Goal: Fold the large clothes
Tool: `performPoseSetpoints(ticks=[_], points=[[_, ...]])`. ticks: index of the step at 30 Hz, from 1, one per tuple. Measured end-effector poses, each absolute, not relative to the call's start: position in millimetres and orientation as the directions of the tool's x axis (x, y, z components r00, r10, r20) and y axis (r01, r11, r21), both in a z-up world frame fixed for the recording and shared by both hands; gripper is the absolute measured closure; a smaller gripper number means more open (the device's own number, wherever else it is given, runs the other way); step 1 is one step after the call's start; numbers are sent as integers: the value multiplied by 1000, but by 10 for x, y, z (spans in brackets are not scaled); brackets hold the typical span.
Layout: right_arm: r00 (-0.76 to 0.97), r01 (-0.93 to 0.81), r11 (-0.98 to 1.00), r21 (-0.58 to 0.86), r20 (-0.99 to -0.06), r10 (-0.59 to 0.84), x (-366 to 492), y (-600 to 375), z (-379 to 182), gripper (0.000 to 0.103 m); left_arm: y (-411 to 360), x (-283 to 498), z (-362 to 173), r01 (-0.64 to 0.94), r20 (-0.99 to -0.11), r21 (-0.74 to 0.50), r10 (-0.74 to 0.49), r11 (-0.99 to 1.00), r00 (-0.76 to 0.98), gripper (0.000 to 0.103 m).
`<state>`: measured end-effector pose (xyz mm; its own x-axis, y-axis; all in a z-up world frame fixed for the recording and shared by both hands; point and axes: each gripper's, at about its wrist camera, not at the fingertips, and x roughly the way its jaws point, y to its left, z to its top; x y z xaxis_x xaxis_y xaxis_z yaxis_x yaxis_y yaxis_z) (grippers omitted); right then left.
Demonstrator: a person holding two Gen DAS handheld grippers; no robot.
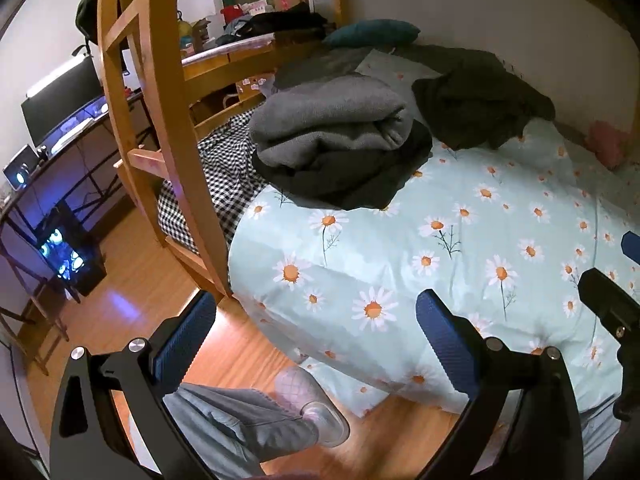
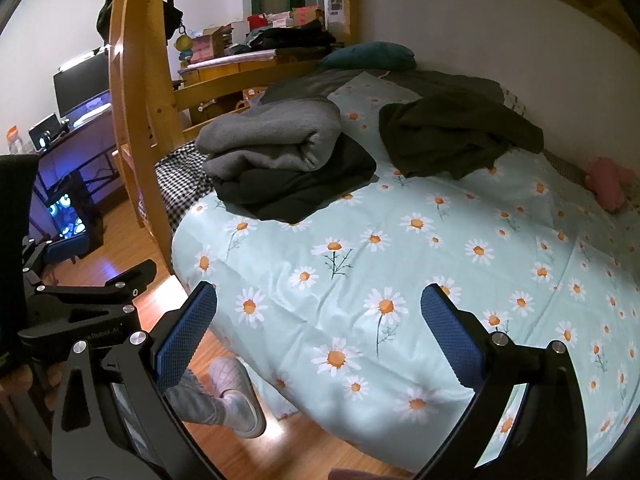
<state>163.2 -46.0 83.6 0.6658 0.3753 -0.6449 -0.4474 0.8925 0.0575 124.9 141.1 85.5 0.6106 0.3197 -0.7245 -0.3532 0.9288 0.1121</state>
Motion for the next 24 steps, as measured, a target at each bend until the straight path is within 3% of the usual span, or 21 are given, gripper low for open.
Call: performPoseSetpoints(ticks=[24], points=[[664,-451,891,55,-646,376,1636,-448,814,3,1368,1240,817,-367,-719,156,360,917,595,4]])
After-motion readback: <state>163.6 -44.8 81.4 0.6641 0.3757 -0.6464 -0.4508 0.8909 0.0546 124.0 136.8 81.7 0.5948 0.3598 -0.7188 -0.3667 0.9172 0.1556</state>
